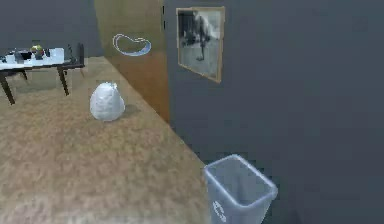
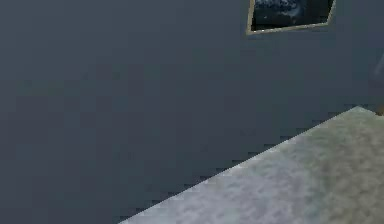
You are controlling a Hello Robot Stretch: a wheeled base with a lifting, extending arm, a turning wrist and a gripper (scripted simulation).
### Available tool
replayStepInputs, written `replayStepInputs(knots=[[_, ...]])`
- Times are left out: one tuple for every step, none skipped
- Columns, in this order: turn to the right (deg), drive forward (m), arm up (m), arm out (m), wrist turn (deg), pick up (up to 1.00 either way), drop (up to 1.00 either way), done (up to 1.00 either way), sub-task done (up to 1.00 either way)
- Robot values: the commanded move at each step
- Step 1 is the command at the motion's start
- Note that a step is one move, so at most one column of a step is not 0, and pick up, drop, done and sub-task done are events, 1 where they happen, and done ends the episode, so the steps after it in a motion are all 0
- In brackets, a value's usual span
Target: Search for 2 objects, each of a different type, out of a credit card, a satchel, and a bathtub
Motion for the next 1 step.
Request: replayStepInputs(knots=[[-45.0, 0.00, 0.00, 0.00, 0.0, 0.00, 0.00, 0.00, 0.00]])
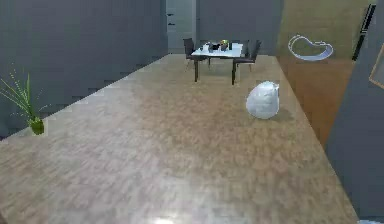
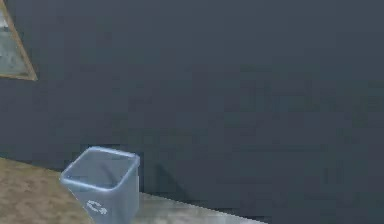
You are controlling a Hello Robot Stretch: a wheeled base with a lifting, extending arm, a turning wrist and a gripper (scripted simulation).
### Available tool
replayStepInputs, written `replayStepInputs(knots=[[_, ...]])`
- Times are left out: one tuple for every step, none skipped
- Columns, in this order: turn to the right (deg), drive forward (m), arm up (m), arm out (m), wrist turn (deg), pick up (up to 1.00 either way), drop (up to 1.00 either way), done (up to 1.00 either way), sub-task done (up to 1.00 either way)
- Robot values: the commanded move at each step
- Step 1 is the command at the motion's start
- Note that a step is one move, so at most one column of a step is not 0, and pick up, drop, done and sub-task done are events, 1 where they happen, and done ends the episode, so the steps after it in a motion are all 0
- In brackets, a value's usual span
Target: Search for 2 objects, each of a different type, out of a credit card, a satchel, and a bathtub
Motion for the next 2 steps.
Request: replayStepInputs(knots=[[-45.0, 0.00, 0.00, 0.00, 0.0, 0.00, 0.00, 0.00, 0.00], [-45.0, 0.00, 0.00, 0.00, 0.0, 0.00, 0.00, 0.00, 0.00]])
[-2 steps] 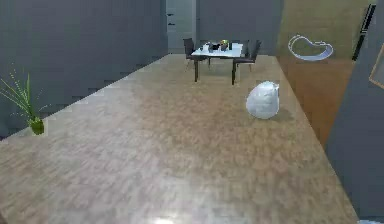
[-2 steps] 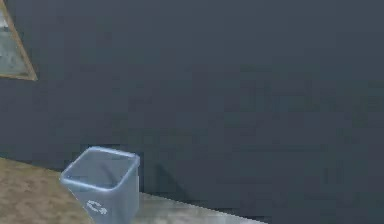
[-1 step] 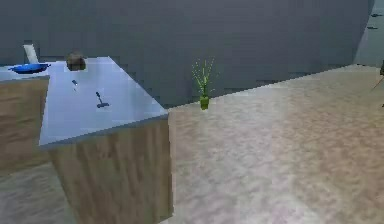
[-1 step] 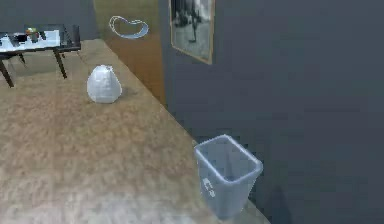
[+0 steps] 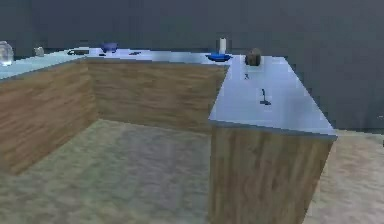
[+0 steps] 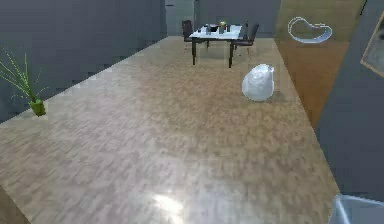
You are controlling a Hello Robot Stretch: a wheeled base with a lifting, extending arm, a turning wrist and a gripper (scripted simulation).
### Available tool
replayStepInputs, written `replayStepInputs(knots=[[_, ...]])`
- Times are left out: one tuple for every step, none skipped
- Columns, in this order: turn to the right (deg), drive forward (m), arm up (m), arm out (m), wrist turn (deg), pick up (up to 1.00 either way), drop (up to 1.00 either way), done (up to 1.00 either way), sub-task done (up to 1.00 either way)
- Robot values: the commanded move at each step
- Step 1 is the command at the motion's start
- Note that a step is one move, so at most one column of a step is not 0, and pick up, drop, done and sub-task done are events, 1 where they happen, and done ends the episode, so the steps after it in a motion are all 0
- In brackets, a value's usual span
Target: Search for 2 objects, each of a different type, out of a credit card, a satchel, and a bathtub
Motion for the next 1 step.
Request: replayStepInputs(knots=[[-27.0, 0.00, 0.00, 0.00, 0.0, 0.00, 0.00, 0.00, 0.00]])
